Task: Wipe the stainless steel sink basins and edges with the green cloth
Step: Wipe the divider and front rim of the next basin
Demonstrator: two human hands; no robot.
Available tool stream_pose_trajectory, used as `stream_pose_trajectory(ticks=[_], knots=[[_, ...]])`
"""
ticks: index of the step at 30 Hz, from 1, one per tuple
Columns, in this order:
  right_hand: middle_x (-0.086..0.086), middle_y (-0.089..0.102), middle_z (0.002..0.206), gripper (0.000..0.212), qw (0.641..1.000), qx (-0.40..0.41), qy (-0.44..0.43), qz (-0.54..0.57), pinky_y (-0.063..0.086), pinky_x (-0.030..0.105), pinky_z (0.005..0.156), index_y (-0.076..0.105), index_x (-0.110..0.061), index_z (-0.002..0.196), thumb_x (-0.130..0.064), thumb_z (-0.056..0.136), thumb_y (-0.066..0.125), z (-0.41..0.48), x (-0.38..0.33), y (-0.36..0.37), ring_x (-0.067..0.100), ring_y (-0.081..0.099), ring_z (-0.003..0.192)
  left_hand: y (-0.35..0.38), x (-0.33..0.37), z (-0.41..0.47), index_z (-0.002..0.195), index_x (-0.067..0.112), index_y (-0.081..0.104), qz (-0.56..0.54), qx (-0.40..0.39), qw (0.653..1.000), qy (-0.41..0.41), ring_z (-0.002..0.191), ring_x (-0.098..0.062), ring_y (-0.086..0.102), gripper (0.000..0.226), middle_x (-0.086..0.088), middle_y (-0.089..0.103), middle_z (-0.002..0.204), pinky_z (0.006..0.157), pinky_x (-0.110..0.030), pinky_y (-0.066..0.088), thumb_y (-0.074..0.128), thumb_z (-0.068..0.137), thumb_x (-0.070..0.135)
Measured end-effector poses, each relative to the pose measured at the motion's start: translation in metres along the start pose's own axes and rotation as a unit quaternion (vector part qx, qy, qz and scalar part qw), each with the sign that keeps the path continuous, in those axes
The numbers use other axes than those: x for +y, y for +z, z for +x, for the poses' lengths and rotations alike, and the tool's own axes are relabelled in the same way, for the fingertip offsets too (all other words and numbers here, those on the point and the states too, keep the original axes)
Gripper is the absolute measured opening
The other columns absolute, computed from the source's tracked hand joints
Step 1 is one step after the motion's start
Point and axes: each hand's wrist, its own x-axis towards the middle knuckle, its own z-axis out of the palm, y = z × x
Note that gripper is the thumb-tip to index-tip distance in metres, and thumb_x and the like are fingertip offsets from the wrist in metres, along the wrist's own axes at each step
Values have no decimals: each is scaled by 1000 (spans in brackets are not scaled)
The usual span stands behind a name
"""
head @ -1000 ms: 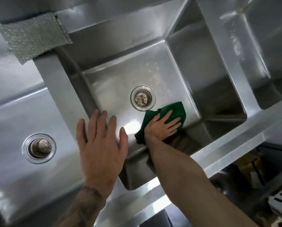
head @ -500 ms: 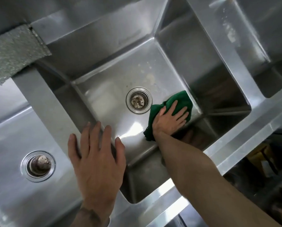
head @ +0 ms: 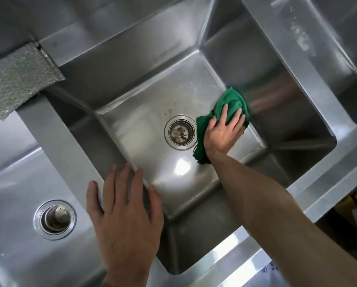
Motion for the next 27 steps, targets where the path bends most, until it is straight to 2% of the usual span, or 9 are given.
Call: stream_pose_trajectory(ticks=[3,6,9,13,16,18,22,24,27], knots=[[19,25,169,58,998,-60,-10,-5,18,58,126,39,-26,160,-45,106,35,6,-33,-9,40,24,156,1,0,0,131,12,69,1,0,1000,0,142,-33,53,40,-10,64,144,125,-57,25,51,103,34],[15,11,174,60,977,-133,-165,-35,6,52,130,22,-29,165,-47,109,30,18,-63,-11,35,10,160,3,0,0,130,12,70,-4,13,1000,3,142,-33,55,38,-9,65,144,125,-57,26,53,102,32],[16,13,173,60,952,-147,-266,-29,6,49,131,23,-28,165,-46,109,31,40,-61,-16,35,10,160,4,-1,-2,131,13,71,-3,16,1000,5,142,-33,55,39,-9,66,144,125,-57,25,53,102,32],[17,18,172,57,963,-121,-240,-27,12,50,130,28,-26,164,-42,109,33,54,-33,-19,35,16,159,8,-3,-3,130,12,72,-7,29,999,13,141,-33,57,41,-9,66,144,124,-58,28,50,103,34],[16,14,173,59,976,-117,-179,-36,9,52,130,23,-26,165,-44,110,30,46,-62,-18,35,13,160,8,-3,-2,129,13,73,-13,38,999,12,139,-33,59,41,-9,67,143,123,-58,30,50,103,34],[15,11,174,60,967,-137,-214,-31,6,52,131,20,-27,166,-47,110,26,37,-88,-20,34,10,161,8,-3,-3,128,13,74,-13,37,999,14,139,-33,59,41,-8,67,143,123,-58,30,49,103,35],[14,13,173,59,905,-181,-384,-32,8,50,131,21,-27,166,-46,111,29,52,-87,-25,34,10,161,8,-3,-3,129,13,74,-14,31,999,17,140,-32,58,43,-9,67,144,123,-59,30,48,103,36],[15,15,173,56,902,-176,-393,-15,11,50,131,26,-26,165,-41,111,34,77,-70,-25,36,13,160,9,-3,-3,130,14,74,-13,33,999,16,140,-31,58,43,-8,66,145,123,-59,30,50,102,36],[19,26,169,50,932,-132,-336,28,20,51,129,41,-20,159,-32,111,41,96,-57,-23,40,25,156,11,-3,-2,130,15,74,-11,34,999,18,141,-30,57,42,-7,66,145,122,-60,31,52,100,34]])
